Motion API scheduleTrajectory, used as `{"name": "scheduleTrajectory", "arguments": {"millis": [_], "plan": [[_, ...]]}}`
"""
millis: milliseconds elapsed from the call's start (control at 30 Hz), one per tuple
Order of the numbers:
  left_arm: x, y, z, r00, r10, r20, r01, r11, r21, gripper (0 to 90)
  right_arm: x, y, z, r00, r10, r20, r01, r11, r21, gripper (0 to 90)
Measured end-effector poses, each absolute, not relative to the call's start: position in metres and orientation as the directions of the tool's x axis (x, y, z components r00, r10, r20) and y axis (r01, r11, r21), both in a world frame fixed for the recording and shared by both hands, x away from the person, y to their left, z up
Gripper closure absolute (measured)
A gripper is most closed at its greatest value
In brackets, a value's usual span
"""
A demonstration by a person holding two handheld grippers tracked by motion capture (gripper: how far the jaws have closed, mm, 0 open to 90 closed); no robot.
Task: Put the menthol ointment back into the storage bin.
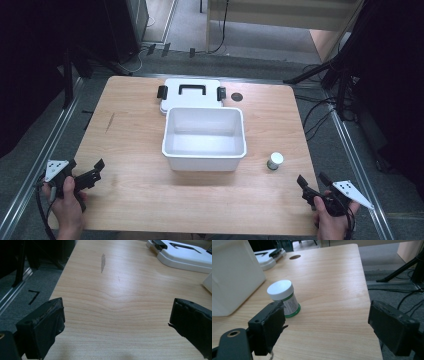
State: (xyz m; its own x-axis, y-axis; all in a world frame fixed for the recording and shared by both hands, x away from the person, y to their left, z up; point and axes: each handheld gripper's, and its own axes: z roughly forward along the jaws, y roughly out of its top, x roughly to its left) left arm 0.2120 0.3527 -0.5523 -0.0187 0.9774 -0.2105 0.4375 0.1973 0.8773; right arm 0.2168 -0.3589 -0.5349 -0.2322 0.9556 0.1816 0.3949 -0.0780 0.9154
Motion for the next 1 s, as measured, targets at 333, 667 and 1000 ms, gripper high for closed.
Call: {"name": "scheduleTrajectory", "arguments": {"millis": [333, 667, 1000], "plan": [[0.213, 0.350, -0.552, -0.008, 0.982, -0.189, 0.463, 0.171, 0.870, 0.3, 0.230, -0.348, -0.517, -0.231, 0.970, 0.080, 0.520, 0.053, 0.853, 16.2], [0.214, 0.349, -0.552, -0.002, 0.982, -0.191, 0.470, 0.170, 0.866, 0.3, 0.255, -0.322, -0.481, -0.380, 0.924, -0.046, 0.676, 0.311, 0.668, 16.9], [0.215, 0.349, -0.552, 0.004, 0.983, -0.186, 0.478, 0.162, 0.864, 0.2, 0.289, -0.288, -0.461, -0.525, 0.843, -0.120, 0.769, 0.530, 0.358, 14.2]]}}
